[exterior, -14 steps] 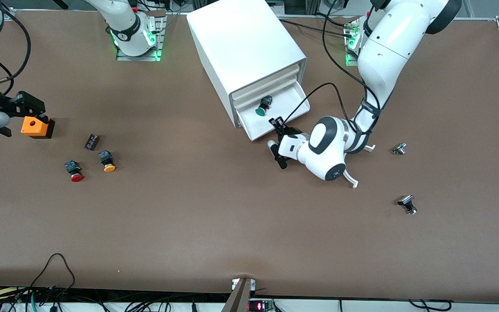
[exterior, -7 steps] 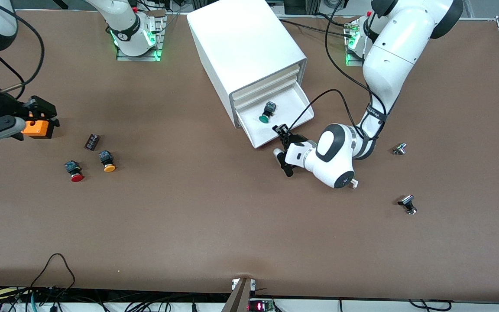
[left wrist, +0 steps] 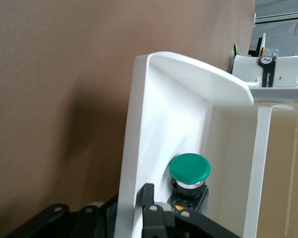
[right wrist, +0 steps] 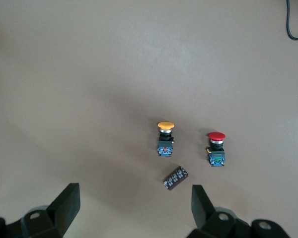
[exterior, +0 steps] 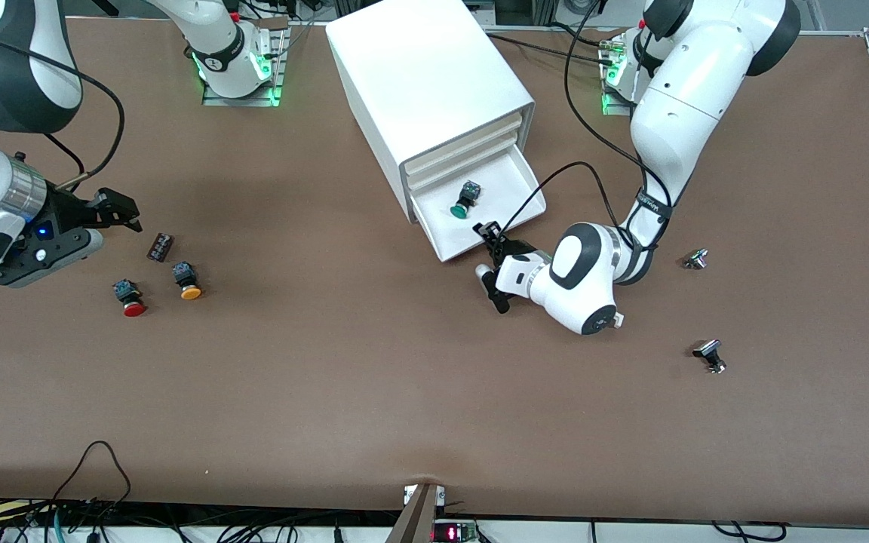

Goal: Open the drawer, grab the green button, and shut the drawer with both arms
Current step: 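Pull the drawer further open while the right gripper reaches toward the cabinet, then lower the right gripper over the green button while the left gripper withdraws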

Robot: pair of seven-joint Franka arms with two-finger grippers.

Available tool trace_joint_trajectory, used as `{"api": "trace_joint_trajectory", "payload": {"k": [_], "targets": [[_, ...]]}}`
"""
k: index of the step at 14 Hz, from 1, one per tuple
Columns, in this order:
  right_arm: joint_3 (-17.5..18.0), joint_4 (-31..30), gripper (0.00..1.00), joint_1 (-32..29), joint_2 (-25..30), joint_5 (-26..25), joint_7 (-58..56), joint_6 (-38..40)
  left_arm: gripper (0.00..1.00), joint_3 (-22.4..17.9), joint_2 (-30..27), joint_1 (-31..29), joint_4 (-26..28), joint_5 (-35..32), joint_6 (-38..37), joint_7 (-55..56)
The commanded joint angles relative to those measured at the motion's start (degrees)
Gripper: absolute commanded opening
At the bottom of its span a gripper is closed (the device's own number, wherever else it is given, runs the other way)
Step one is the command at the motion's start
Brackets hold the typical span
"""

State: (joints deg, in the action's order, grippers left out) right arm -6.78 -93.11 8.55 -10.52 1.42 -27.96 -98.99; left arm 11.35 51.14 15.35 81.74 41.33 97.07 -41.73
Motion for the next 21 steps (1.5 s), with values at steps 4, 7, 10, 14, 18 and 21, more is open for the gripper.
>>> {"api": "trace_joint_trajectory", "payload": {"k": [4,7,10,14,18,21], "targets": [[-0.1,3.6,0.99,3.4,-1.3,4.5,4.0,1.1,0.00,-2.6,4.9,0.7,-6.1,-2.7,6.6,1.7],[-0.1,3.8,0.99,6.4,-2.3,7.6,9.6,0.7,0.19,-2.7,4.8,0.2,-6.1,-2.7,6.6,1.7],[-0.1,5.6,0.99,9.3,-4.2,8.9,17.7,0.5,0.87,-3.0,3.7,0.2,-6.1,-2.8,6.4,3.6],[-0.1,6.7,0.99,13.4,-5.7,8.9,25.8,0.4,0.99,-3.6,1.7,0.1,-6.3,-5.3,4.7,8.1],[-0.1,7.8,0.99,16.5,-6.9,8.9,33.0,0.2,0.99,-6.0,-1.0,0.1,-6.4,-5.6,-0.3,9.7],[-0.1,7.8,0.99,19.7,-7.5,8.8,38.7,-0.4,0.99,-6.3,-3.0,-0.7,-6.3,-7.3,-2.5,11.1]]}}
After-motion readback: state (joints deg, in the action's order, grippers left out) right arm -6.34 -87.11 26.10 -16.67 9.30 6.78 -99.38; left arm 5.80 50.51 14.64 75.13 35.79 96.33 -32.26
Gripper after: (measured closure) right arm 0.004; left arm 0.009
